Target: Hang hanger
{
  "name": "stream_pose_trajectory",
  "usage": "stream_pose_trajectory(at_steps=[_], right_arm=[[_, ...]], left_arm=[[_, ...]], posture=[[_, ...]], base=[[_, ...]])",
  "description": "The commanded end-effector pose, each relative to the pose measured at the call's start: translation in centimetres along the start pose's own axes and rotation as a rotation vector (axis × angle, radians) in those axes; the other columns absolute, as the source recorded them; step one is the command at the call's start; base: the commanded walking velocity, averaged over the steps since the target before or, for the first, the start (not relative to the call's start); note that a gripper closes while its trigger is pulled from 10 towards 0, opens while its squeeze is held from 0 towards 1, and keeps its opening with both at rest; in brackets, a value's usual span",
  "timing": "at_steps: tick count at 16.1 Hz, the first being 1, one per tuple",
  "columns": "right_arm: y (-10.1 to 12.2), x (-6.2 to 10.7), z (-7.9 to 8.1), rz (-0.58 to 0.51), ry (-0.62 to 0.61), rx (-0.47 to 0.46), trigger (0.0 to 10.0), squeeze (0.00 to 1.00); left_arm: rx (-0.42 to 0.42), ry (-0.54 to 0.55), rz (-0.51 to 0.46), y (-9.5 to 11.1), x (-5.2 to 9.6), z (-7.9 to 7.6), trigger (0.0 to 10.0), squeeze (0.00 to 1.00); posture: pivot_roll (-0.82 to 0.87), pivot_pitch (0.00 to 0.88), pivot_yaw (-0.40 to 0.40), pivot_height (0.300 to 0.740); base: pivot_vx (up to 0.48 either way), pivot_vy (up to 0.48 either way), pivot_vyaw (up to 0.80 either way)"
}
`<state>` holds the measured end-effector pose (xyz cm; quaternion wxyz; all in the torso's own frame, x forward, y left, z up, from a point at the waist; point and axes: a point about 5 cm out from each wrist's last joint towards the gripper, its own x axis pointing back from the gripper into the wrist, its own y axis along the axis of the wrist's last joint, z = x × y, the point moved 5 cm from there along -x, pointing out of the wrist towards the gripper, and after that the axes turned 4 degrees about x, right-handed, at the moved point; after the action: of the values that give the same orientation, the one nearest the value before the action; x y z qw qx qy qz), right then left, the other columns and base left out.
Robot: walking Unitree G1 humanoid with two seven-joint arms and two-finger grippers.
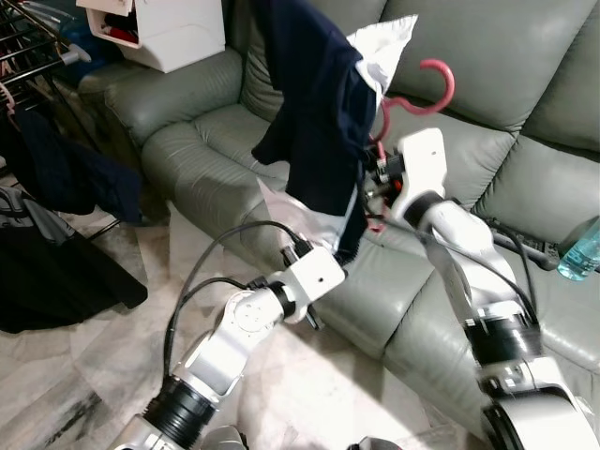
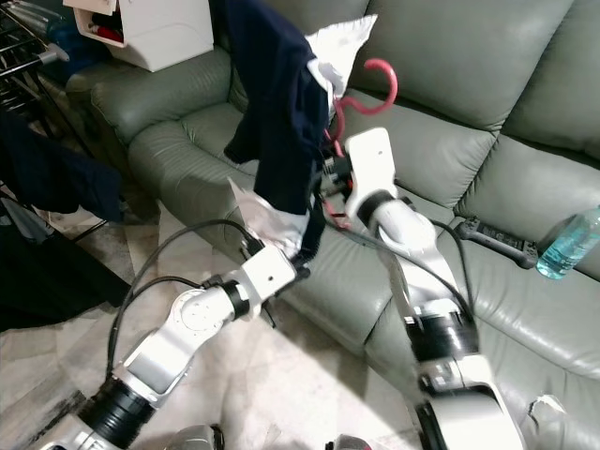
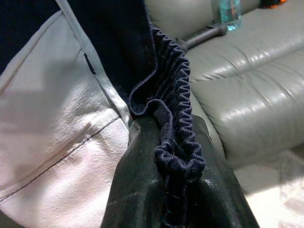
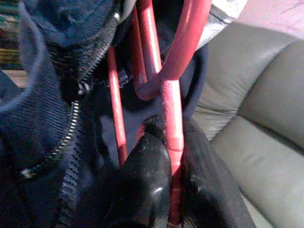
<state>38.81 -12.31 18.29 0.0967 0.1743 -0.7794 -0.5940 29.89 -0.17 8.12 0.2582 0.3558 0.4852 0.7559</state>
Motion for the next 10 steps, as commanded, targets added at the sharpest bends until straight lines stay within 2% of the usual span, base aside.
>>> stream_pose_trajectory(at_steps=[1,4,6,8,10], right_arm=[[2.6,0.2,-0.8,-0.113,-0.045,0.056,10.0,0.0],[2.0,1.3,-1.3,-0.124,-0.087,0.133,10.0,0.0],[1.0,2.0,-0.6,-0.116,-0.065,0.215,10.0,0.0],[0.2,2.5,-0.3,-0.103,-0.057,0.226,10.0,0.0],[-0.6,2.9,0.0,-0.088,-0.049,0.227,10.0,0.0]], left_arm=[[0.016,-0.027,0.062,-1.5,0.0,-0.5,10.0,1.0],[0.035,-0.038,0.069,-1.7,0.0,-0.7,10.0,1.0],[0.005,-0.025,0.072,-1.6,0.2,-0.4,10.0,1.0],[-0.037,-0.026,0.087,-1.8,1.0,0.2,10.0,1.0],[-0.039,0.007,0.092,-1.9,1.6,1.1,10.0,1.0]], posture=[[-0.1,0.02,0.016,0.74],[-0.1,0.022,0.021,0.74],[-0.1,0.024,0.024,0.74],[-0.1,0.026,0.026,0.74],[-0.09,0.029,0.026,0.74]], base=[[0.0,0.0,0.0],[0.0,0.0,0.0],[0.0,0.0,0.0],[0.0,0.0,0.0],[0.0,0.0,0.0]])
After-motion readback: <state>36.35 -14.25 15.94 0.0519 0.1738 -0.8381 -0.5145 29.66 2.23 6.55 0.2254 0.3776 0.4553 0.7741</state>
